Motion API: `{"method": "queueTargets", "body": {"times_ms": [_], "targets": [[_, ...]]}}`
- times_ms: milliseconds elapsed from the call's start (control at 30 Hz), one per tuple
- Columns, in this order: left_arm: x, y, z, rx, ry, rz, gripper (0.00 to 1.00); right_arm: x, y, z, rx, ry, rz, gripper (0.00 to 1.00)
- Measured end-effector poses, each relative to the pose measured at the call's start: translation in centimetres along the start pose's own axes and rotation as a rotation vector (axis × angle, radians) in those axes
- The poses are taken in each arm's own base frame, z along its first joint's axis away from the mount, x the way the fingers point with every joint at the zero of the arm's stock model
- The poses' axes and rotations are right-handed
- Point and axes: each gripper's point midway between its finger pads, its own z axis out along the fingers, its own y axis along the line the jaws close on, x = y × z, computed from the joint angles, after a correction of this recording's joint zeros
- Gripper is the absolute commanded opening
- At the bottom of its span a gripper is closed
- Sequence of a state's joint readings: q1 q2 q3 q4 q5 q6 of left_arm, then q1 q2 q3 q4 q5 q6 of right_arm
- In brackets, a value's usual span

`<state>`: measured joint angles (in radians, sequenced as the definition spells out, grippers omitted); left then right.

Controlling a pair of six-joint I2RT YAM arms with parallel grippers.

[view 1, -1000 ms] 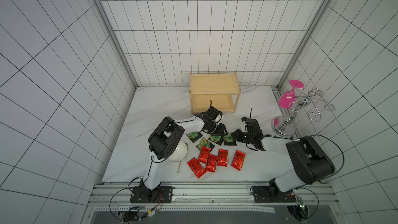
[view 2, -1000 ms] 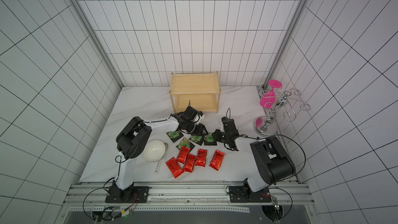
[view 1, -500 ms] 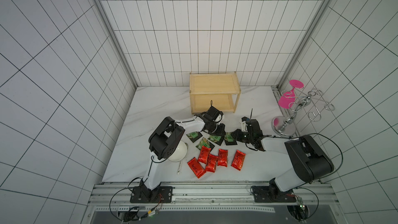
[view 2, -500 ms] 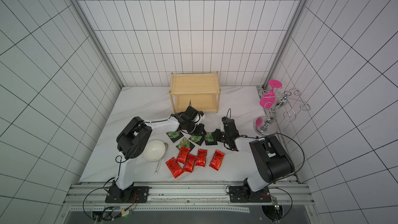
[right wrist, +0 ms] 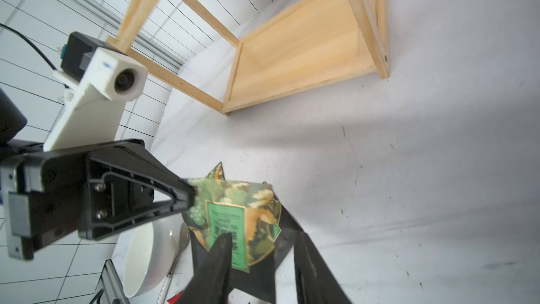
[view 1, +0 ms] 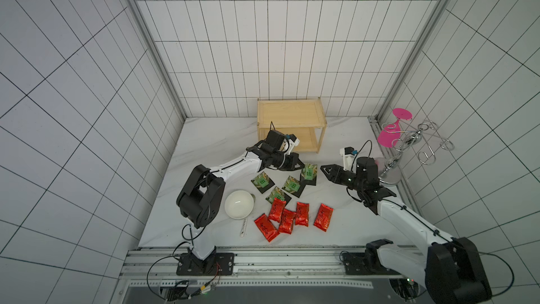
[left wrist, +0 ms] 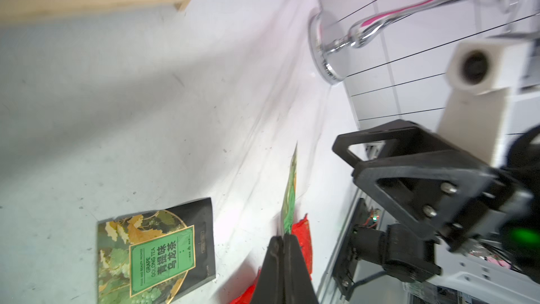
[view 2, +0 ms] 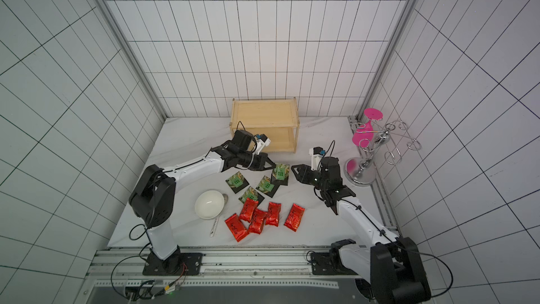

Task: Place the tea bags on the shelf by color
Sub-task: Pick up the tea bag from the center of the board.

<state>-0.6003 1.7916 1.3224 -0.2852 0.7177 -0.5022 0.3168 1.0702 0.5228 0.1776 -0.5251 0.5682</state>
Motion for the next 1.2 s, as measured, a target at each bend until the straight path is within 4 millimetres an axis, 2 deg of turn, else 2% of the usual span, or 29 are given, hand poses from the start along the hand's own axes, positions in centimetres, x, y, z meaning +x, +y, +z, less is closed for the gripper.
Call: {"method": "queueTargets", "body": {"times_ms": [133,200,467,667,767,900,967,1000,1100,1200], "targets": [[-1.8,-2.1,-4.0,0.111,-0.076,0.029,0.0,-0.2,1.9,-0.9,-0.101,0.01,-0.012,0.54],[-1.8,-2.7,-4.9,0.148,-0.085,0.032,0.0,0.0,3.0,-0.9,-0.165,0.032,-0.01,0.56],[-0.9,-3.8,-5.1,0.247,-0.071,0.015,0.0,-0.2,6.0,0.1,-0.369,0.08,0.044,0.55],[-1.0,-4.1,-5.1,0.287,-0.091,0.026,0.0,-0.2,8.1,0.1,-0.451,0.085,0.035,0.42],[-1.3,-4.5,-5.3,0.304,-0.105,0.027,0.0,-0.6,8.7,-0.1,-0.477,0.075,0.037,0.27],[-1.7,-4.9,-5.5,0.316,-0.118,0.018,0.0,-0.9,9.1,-0.4,-0.486,0.065,0.041,0.02],[-1.8,-5.0,-5.6,0.316,-0.124,0.019,0.0,-1.0,9.3,-0.7,-0.49,0.059,0.041,0.0],[-1.8,-5.1,-5.7,0.316,-0.128,0.019,0.02,-1.1,9.4,-0.8,-0.491,0.054,0.039,0.0],[-2.0,-5.6,-6.2,0.31,-0.145,0.037,0.28,-1.3,9.6,-1.2,-0.486,0.043,0.037,0.0],[-2.3,-5.9,-7.2,0.286,-0.177,0.055,0.47,-1.1,9.2,-1.2,-0.456,0.051,0.049,0.0]]}}
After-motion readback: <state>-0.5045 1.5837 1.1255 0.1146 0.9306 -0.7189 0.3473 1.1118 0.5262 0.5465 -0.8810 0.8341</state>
